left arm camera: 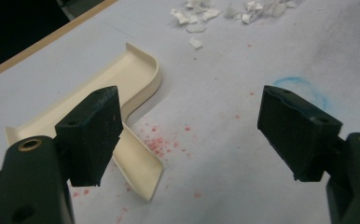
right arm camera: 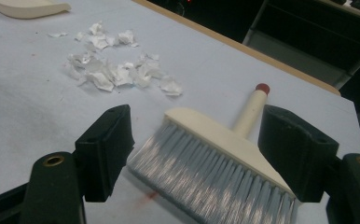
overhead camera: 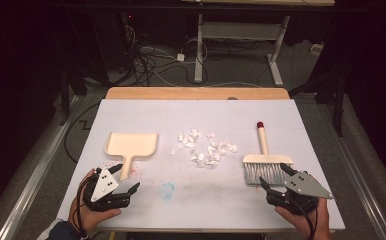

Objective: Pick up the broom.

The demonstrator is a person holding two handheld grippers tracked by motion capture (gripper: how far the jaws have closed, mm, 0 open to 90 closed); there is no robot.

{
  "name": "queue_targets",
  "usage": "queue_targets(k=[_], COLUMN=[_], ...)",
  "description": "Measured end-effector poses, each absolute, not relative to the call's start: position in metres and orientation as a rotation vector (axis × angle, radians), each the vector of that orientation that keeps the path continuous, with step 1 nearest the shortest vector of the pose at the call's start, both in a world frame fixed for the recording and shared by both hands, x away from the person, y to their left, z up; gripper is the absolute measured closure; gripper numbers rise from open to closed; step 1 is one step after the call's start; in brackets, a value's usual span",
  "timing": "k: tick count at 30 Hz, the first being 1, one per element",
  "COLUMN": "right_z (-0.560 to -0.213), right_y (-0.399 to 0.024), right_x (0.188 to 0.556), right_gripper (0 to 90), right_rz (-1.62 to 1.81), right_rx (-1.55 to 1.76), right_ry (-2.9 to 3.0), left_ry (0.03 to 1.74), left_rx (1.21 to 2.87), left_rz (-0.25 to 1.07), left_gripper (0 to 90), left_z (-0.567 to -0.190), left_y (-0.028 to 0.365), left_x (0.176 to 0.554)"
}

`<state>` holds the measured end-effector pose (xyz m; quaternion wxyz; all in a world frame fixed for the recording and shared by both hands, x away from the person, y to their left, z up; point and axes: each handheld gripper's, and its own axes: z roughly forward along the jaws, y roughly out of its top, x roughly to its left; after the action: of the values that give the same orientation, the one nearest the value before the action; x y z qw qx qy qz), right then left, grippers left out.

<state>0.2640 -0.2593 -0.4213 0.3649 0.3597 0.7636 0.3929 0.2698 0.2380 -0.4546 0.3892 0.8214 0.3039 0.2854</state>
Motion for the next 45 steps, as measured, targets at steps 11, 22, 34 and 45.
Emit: queue_targets(k=[11,22,34,45], right_z=[-0.421,-0.406,-0.422,-0.457], right_y=[-0.260,-0.274,-0.276,-0.264], right_x=[0.264,0.316,0.421,0.456], right_gripper=[26.8,23.2,27.0,57.8], right_rz=[0.995,0.900,0.759,0.606], right_rx=[0.923,1.087,1.511,1.651], right_ry=[1.961,2.034,2.135,2.101], left_ry=[0.749,0.744,0.737,0.726], left_rx=[2.113,2.140,2.159,2.174], left_rz=[0.713,0.693,0.680,0.668], left_gripper=[21.5,21.5,21.6,21.9], left_z=[-0.455,-0.459,-0.460,-0.462], left_y=[0.234,0.229,0.227,0.229], left_x=[0.268,0.268,0.269,0.267])
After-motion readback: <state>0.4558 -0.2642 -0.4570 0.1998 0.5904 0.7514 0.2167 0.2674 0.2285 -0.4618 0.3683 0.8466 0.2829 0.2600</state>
